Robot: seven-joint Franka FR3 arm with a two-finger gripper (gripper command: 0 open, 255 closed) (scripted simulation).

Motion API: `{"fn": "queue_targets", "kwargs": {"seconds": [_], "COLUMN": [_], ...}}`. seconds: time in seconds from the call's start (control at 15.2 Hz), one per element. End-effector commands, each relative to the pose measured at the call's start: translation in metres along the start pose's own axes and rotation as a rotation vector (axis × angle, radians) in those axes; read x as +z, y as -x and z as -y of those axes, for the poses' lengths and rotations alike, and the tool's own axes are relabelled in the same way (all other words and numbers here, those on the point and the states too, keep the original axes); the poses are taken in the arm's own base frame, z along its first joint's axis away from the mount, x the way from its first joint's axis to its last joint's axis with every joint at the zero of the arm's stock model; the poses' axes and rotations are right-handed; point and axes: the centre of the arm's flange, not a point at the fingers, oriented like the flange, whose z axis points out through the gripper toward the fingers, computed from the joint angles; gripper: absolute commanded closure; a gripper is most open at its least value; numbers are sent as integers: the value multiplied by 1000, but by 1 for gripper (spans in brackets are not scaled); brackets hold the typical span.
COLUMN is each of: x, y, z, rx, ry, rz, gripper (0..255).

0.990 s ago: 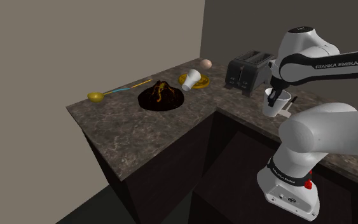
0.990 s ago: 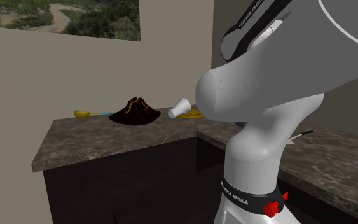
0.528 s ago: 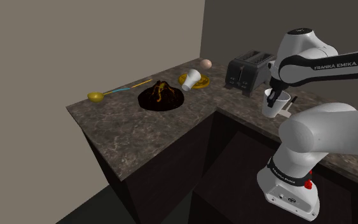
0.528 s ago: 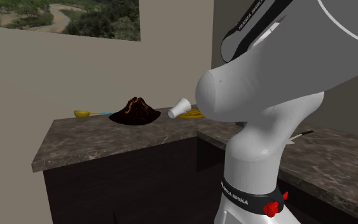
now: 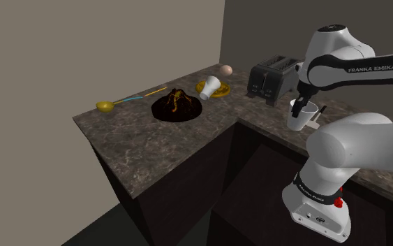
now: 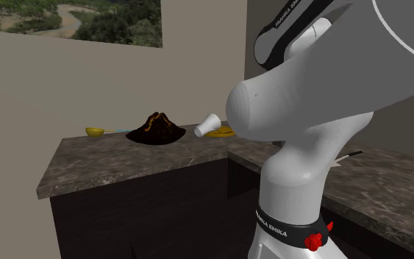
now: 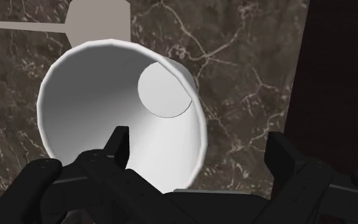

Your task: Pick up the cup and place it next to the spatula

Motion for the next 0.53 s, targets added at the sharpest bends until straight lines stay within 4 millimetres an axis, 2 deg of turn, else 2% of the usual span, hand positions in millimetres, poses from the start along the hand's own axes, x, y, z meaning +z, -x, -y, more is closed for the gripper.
{"fn": "queue_targets", "kwargs": {"seconds": [0.0,0.07,0.46], "x": [-21,-32,-32], "y": [0,0,0], "z": [-1,-1,-1], "rx": [0,0,0], "ry": [-2,-2,-2], "rz": [2,2,2], "gripper": [0,0,0]}}
